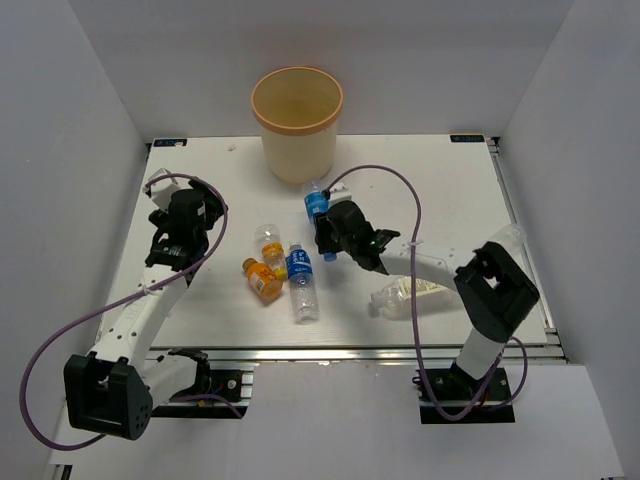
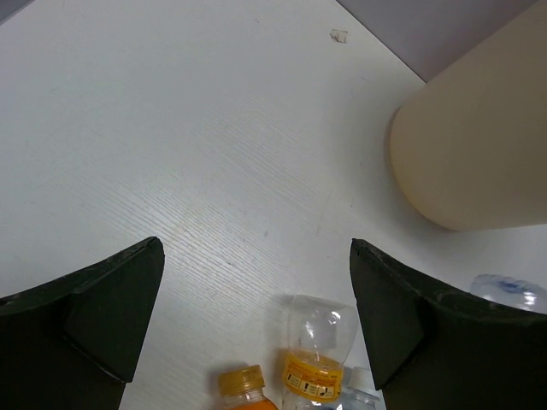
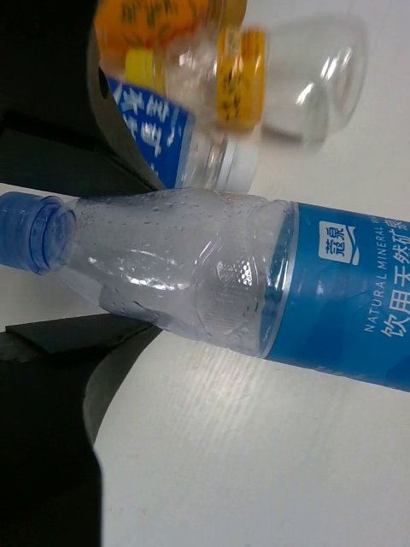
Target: Put the plastic bottles in the bin
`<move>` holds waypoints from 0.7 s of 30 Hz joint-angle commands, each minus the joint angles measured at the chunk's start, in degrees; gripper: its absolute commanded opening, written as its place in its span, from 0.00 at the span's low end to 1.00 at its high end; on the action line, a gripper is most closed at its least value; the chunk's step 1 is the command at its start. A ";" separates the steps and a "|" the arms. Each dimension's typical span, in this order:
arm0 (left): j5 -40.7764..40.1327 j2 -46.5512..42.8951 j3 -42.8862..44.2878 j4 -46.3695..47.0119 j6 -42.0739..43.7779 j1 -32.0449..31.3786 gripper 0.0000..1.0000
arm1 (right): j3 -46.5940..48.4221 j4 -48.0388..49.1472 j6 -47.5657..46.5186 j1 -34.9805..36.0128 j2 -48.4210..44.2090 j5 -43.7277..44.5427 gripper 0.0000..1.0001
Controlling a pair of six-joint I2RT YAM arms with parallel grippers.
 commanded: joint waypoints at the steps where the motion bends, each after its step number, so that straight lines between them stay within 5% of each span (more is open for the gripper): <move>1: 1.85 0.07 -0.75 2.47 -0.17 0.70 0.98 | 5.72 -0.31 -8.19 0.11 -7.73 -4.03 0.30; 9: 4.49 2.36 -0.84 4.48 0.45 1.76 0.98 | 20.91 -6.02 -19.45 -1.03 -9.60 -7.13 0.29; 21: 8.00 6.31 -1.89 6.59 -1.22 2.46 0.98 | 68.46 7.92 -26.64 -9.73 24.22 -1.86 0.32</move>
